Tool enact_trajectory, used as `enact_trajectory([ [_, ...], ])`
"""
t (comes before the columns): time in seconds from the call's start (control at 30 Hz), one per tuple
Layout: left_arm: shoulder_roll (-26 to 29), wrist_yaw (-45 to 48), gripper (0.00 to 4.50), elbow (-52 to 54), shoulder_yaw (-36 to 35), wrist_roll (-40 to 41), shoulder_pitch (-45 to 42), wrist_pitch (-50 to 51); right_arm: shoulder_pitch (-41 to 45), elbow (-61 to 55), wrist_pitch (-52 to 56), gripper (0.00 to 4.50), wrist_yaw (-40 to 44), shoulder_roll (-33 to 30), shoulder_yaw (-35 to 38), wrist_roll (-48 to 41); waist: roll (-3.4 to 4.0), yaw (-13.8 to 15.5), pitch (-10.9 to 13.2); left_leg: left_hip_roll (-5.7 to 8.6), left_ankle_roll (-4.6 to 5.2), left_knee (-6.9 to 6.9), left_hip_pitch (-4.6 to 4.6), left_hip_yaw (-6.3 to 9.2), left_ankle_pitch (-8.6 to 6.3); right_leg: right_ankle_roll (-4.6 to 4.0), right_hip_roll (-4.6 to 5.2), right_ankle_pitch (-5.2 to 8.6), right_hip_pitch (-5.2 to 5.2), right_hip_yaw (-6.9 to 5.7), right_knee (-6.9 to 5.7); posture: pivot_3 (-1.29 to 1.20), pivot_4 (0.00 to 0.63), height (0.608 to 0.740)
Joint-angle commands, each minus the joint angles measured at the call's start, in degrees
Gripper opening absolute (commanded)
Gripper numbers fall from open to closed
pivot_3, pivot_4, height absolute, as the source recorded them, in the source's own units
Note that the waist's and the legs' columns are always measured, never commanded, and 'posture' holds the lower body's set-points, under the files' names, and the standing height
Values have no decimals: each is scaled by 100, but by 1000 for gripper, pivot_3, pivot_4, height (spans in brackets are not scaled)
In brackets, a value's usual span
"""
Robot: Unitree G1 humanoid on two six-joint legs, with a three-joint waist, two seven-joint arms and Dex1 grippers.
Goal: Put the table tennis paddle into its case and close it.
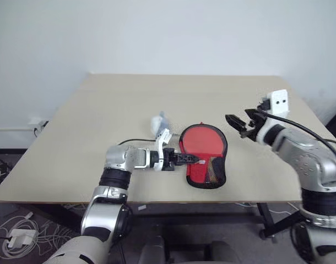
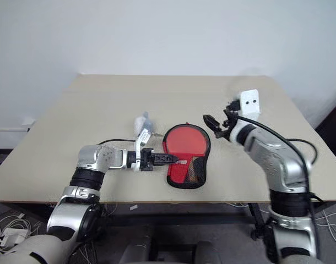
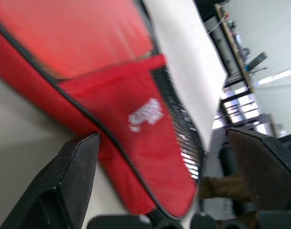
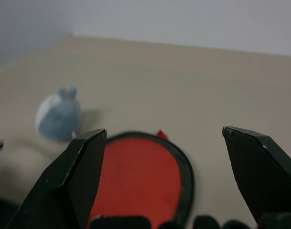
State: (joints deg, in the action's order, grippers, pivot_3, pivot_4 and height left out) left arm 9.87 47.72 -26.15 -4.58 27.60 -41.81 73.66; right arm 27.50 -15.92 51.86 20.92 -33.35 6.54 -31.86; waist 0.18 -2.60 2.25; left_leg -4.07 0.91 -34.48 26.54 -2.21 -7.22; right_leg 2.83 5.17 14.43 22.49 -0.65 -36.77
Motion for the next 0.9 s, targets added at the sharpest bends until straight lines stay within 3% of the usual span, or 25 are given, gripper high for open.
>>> enact_trajectory([
  [0.03,-346,-777,4500,-32,-417,88,-209,363,-78,-133,-180,4202,504,-422,13,105,-2,1,1,0,0,-3,-3,3,0,4,0,3,1,-3,0,0,0,740],
  [0.17,-643,-1657,4500,-519,-858,-56,-269,307,-97,0,-213,4202,444,-419,147,201,-3,2,1,0,-1,-10,-7,8,-1,11,-2,6,-3,-3,-1,0,0,740],
  [0.4,-684,-1946,4500,-391,-1000,180,-246,514,-201,16,-195,4202,175,-72,150,329,-10,1,-1,0,-2,-26,-8,9,-2,9,-2,4,-9,-7,-2,0,0,740],
  [0.6,-262,-1883,2556,270,-1009,467,-162,1140,-250,-37,-153,4244,141,22,139,326,-10,-6,1,0,-4,-21,-5,8,-3,3,-3,-1,-5,-5,-5,0,0,740],
  [0.73,8,-1846,2556,481,-1171,601,-187,1379,-271,2,-165,4244,90,69,151,349,-15,7,3,0,-4,-22,-3,8,-3,3,-3,-1,-3,-6,-5,0,0,740],
  [0.9,12,-2054,2556,17,-1214,438,-264,1157,-265,42,-205,4244,6,162,119,385,-15,9,4,3,-4,-25,-3,8,-3,1,1,-1,-5,-7,-3,0,0,740],
])
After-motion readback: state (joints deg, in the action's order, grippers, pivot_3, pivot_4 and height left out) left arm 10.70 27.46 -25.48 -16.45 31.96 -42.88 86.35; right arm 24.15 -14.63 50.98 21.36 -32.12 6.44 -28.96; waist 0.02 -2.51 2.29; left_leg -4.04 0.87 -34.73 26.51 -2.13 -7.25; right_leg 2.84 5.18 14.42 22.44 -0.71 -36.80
